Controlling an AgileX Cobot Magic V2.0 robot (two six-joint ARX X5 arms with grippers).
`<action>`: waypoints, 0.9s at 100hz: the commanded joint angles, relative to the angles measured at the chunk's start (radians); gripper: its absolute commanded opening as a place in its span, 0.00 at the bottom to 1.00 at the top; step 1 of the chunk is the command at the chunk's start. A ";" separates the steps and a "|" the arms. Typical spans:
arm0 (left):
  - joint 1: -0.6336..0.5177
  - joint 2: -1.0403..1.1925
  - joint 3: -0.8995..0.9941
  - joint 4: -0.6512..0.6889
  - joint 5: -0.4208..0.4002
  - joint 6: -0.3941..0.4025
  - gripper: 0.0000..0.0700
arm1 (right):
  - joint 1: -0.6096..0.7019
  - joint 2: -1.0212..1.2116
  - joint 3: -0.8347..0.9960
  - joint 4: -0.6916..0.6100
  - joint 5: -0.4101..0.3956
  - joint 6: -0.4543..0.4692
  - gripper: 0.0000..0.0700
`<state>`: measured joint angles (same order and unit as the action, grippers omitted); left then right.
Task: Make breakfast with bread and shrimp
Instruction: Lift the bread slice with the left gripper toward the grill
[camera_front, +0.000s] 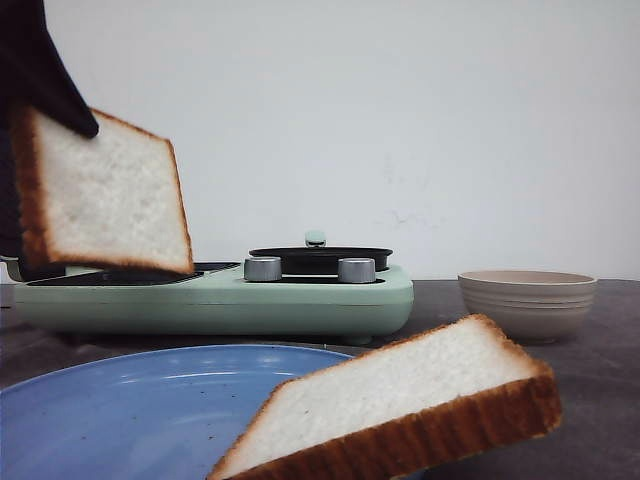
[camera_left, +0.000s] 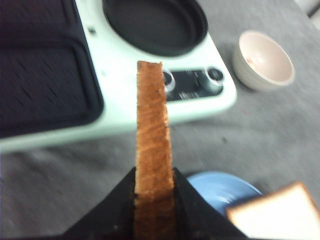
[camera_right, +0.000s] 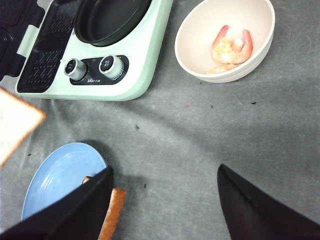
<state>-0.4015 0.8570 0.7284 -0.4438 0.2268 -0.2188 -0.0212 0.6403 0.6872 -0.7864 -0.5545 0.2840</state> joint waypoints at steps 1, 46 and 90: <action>-0.005 0.006 0.017 0.037 -0.026 0.045 0.00 | 0.000 0.005 0.008 0.003 -0.003 -0.015 0.58; -0.005 0.137 0.150 0.109 -0.274 0.310 0.00 | 0.000 0.005 0.008 -0.001 -0.003 -0.027 0.58; -0.005 0.472 0.317 0.316 -0.469 0.618 0.00 | 0.000 0.005 0.008 -0.001 -0.003 -0.037 0.58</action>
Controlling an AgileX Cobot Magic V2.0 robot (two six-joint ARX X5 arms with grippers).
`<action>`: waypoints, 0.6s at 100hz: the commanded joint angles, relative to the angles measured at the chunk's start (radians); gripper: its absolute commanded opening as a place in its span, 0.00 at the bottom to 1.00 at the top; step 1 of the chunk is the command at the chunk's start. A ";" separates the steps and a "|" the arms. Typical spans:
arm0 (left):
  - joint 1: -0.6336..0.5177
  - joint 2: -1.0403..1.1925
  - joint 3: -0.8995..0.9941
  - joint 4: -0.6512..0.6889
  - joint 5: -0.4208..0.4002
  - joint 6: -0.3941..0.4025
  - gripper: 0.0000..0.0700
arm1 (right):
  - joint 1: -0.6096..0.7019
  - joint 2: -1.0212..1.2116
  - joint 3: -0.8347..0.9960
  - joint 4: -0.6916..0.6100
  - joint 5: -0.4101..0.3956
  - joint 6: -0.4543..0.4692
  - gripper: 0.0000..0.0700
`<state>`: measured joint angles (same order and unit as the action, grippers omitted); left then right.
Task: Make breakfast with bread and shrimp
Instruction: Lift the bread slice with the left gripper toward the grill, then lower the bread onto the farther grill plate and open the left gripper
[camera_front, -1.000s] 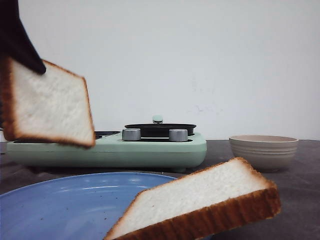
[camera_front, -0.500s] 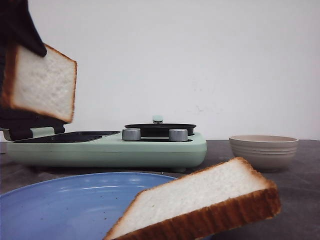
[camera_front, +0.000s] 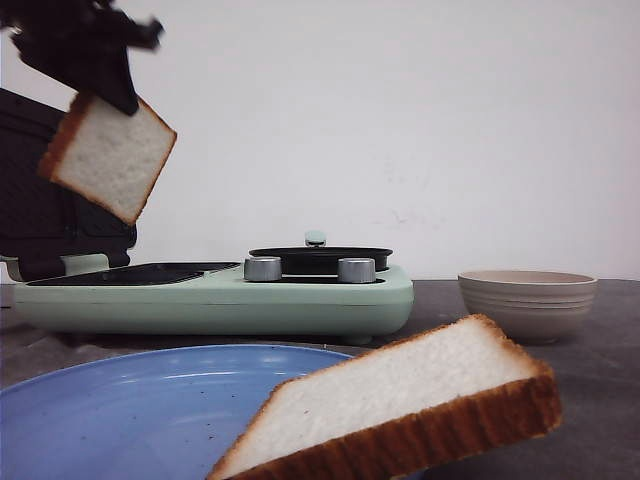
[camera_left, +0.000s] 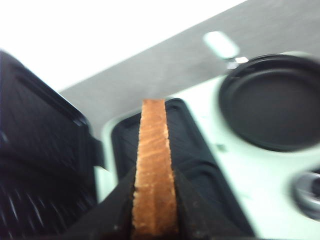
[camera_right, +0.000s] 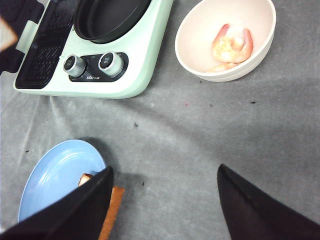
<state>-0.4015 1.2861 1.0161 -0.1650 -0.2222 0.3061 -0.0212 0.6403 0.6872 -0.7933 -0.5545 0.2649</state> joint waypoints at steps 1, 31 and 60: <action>-0.005 0.050 0.032 0.041 -0.023 0.100 0.00 | 0.000 0.005 0.008 0.006 -0.003 -0.018 0.58; -0.004 0.283 0.146 0.175 -0.066 0.247 0.00 | 0.000 0.005 0.008 0.006 -0.003 -0.019 0.58; -0.004 0.462 0.268 0.207 -0.140 0.387 0.00 | 0.000 0.005 0.008 0.005 -0.002 -0.031 0.58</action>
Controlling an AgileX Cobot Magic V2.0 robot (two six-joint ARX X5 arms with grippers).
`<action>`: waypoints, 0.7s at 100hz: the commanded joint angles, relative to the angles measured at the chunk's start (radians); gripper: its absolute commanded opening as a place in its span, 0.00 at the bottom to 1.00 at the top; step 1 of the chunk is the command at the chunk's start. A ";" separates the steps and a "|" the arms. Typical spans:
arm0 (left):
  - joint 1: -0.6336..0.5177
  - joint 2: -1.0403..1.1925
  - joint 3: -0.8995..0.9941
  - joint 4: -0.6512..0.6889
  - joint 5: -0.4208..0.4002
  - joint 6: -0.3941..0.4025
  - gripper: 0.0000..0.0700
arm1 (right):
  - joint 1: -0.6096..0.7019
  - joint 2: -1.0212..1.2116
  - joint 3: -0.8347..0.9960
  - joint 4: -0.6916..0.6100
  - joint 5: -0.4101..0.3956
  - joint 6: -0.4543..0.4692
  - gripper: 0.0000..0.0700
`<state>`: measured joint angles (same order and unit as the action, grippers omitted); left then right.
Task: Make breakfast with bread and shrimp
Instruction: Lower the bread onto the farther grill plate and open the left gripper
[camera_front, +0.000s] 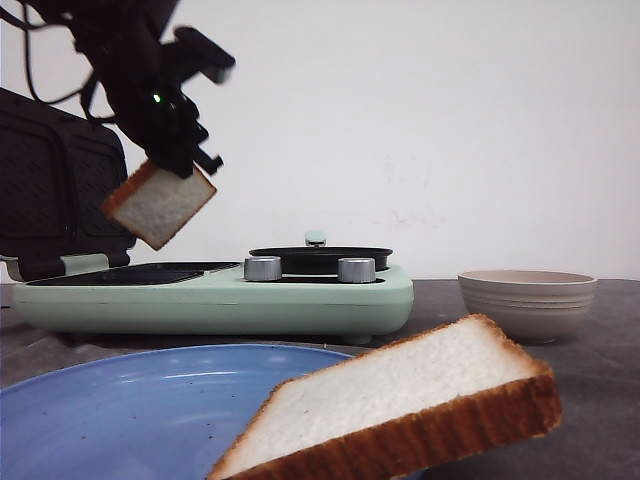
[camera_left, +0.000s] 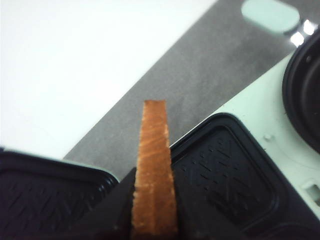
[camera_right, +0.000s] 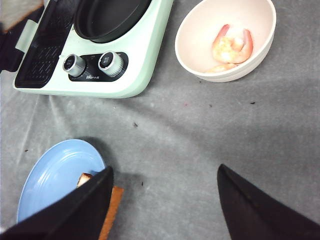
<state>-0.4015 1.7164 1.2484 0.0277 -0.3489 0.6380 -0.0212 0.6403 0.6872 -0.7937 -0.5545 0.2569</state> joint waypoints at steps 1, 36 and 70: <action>-0.004 0.034 0.037 0.014 -0.014 0.057 0.00 | 0.000 0.005 0.008 0.005 -0.003 -0.023 0.58; -0.003 0.125 0.080 0.027 -0.037 0.116 0.00 | 0.000 0.005 0.008 0.000 -0.003 -0.033 0.58; -0.003 0.162 0.080 0.026 -0.047 0.131 0.00 | 0.000 0.005 0.008 0.000 -0.003 -0.033 0.58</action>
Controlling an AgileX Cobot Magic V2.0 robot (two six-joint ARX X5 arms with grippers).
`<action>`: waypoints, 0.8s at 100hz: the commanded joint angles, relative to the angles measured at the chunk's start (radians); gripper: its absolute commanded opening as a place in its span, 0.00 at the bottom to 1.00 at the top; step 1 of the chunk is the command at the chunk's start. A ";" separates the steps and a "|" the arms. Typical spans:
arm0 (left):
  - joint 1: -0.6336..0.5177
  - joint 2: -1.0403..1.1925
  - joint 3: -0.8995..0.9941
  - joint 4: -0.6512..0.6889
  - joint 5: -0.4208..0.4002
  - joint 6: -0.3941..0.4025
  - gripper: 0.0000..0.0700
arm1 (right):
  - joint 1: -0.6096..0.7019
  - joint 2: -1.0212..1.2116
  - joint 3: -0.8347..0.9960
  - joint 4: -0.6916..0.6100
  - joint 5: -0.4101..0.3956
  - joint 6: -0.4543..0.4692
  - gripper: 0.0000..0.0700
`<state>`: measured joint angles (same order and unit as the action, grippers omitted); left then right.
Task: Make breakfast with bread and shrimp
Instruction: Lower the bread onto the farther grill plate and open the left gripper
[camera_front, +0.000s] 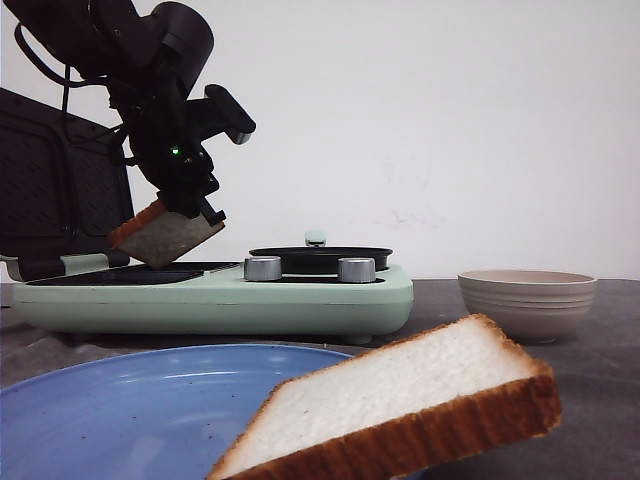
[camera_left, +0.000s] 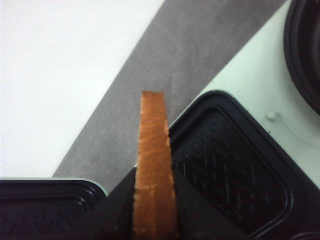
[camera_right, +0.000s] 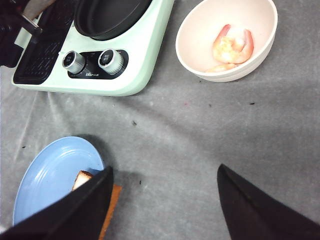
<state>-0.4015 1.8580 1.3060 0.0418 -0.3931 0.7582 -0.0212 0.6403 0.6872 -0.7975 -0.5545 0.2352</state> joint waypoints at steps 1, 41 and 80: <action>-0.003 0.020 0.023 0.011 -0.002 0.011 0.00 | 0.000 0.005 0.008 0.003 -0.003 -0.011 0.58; -0.006 0.020 0.023 0.001 0.029 0.008 0.40 | 0.000 0.005 0.008 0.003 -0.003 -0.011 0.58; -0.011 0.020 0.023 -0.005 0.080 0.008 0.67 | 0.000 0.005 0.008 0.003 -0.003 -0.011 0.58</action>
<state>-0.4065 1.8580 1.3064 0.0322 -0.3256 0.7612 -0.0212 0.6403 0.6872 -0.7979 -0.5545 0.2352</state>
